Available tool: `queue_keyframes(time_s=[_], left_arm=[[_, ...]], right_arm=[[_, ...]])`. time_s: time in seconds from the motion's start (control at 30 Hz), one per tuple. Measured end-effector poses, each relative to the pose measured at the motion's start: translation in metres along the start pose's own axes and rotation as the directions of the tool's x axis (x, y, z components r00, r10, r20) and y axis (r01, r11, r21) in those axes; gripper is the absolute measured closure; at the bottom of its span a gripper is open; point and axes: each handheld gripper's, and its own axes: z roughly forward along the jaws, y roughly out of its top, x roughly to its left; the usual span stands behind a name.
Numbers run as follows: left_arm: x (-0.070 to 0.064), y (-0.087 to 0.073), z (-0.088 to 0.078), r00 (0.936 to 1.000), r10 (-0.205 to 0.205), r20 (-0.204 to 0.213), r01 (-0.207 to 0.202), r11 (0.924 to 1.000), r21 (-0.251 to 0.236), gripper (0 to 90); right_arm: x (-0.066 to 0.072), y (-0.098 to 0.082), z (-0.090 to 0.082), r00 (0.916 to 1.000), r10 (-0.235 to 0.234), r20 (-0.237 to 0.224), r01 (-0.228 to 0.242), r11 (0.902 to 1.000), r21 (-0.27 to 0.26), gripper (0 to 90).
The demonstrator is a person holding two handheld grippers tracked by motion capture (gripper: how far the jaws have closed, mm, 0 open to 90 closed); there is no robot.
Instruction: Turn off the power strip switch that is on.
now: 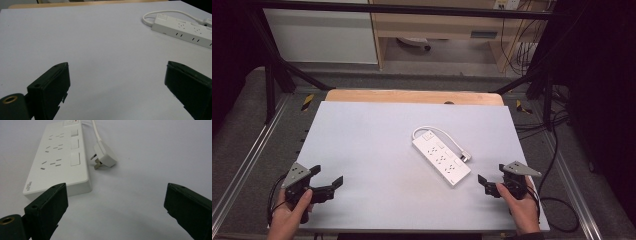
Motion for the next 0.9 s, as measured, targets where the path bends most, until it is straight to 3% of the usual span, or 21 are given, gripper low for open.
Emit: queue_keyframes(time_s=[0.47,0.9], left_arm=[[0.0,0.0,0.0,1.0,-0.003,0.004,0.003,1.0,-0.001,6.4],[0.001,0.0,-0.001,1.0,0.005,0.003,-0.004,0.9999,-0.009,6.5]], right_arm=[[-0.001,0.001,-0.002,0.9995,0.028,-0.014,-0.028,0.9995,-0.014,5.7],[0.004,0.013,-0.015,0.9984,0.05,-0.025,-0.053,0.9894,-0.135,3.4]])
